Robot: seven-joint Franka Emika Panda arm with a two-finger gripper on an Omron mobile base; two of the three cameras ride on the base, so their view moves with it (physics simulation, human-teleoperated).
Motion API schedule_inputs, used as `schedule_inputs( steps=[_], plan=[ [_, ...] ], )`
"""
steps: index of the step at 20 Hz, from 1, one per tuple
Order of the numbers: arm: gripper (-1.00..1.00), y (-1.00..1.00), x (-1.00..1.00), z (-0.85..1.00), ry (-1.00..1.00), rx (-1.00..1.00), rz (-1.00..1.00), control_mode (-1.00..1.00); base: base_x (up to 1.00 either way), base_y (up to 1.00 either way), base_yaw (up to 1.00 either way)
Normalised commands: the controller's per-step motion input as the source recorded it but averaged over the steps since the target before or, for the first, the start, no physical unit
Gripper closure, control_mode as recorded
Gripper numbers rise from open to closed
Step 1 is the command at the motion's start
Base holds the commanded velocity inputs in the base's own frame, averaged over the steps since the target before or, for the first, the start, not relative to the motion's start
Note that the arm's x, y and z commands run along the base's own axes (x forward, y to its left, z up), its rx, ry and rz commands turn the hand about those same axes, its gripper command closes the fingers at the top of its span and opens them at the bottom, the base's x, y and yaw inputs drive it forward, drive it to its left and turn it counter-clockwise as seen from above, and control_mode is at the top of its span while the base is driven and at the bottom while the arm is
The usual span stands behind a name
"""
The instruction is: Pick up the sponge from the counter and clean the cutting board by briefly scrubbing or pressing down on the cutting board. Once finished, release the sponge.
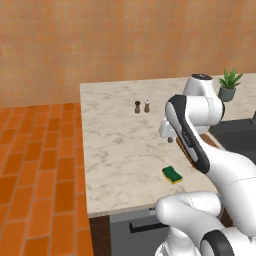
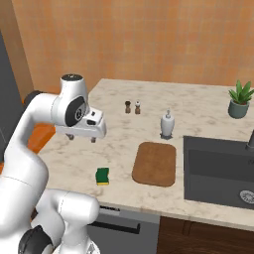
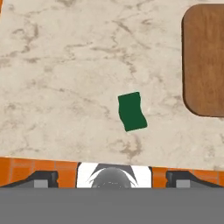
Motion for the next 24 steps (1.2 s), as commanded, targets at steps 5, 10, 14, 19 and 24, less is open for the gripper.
schedule_inputs(
  steps=[5,10,14,19,24],
  plan=[
    [-1.00,-0.18,0.18,-0.98,0.17,0.00,0.05,-1.00,0.00,0.00,0.00],
    [-1.00,-0.02,0.04,-0.79,0.10,-0.06,0.00,-1.00,0.00,0.00,0.00],
    [-1.00,-0.15,0.36,-0.38,0.00,0.00,0.00,-1.00,0.00,0.00,0.00],
    [-1.00,-0.04,0.32,-0.42,-0.02,0.00,0.00,-1.00,0.00,0.00,0.00],
    [-1.00,0.00,0.35,-0.33,0.00,0.00,0.00,-1.00,0.00,0.00,0.00]
  ],
)
